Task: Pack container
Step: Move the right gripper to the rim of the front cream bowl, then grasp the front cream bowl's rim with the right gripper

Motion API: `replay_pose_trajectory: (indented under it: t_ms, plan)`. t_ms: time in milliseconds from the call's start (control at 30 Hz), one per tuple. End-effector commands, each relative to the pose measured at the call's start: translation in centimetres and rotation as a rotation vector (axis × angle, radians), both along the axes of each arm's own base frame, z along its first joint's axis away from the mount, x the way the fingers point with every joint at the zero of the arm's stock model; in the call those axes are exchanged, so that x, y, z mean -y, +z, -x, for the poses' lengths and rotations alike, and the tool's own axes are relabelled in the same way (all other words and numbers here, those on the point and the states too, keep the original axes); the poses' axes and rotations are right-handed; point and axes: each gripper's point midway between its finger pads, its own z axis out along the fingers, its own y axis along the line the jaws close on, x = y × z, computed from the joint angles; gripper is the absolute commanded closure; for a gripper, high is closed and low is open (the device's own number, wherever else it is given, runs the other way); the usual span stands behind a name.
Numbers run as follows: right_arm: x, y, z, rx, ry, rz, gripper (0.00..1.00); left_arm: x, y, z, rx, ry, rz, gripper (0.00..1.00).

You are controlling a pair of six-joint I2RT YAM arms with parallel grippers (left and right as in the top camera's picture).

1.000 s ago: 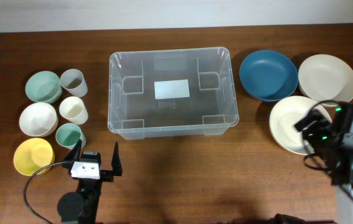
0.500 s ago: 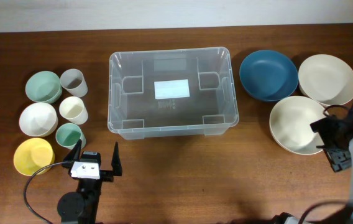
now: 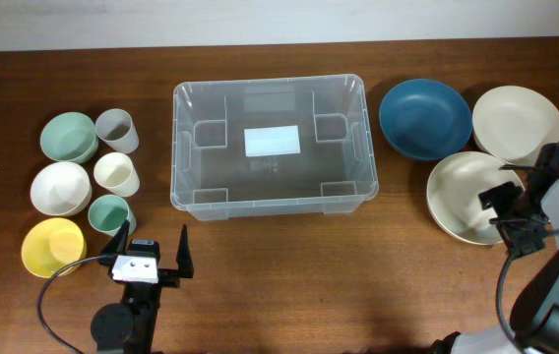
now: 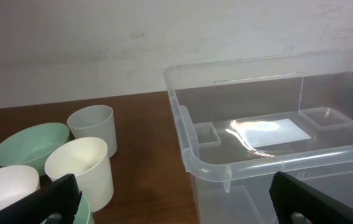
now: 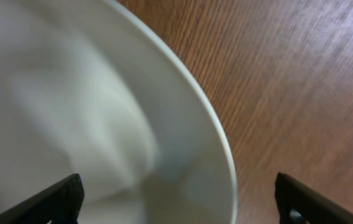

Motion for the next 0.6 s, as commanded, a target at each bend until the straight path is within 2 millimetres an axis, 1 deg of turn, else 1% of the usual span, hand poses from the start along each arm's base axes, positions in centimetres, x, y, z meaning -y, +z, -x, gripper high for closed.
replay_pose_trajectory:
  t_ms: [0,167,300,433,567]
  plan:
    - [0.4,-1.3,-0.1,-0.025,-0.010,-0.014,0.12,-0.1,-0.1,0.0,0.000,-0.001,-0.015,0.01]
    - [0.4,-1.7,-0.2,-0.030,-0.010,-0.016,0.22,-0.1,-0.1,0.0,0.000,-0.001,-0.015,0.01]
    - [0.3,-1.8,0.1,-0.040,-0.010,-0.018,0.25,-0.1,-0.1,0.0,0.000,-0.001,-0.015,0.01]
    - [0.1,-2.3,0.5,-0.047,-0.010,-0.022,0.37,-0.1,-0.1,0.0,0.001,-0.001,-0.015,0.01]
    - [-0.2,-2.9,0.9,-0.052,-0.011,-0.025,0.44,-0.1,-0.1,0.0,0.001,-0.001,-0.015,0.01]
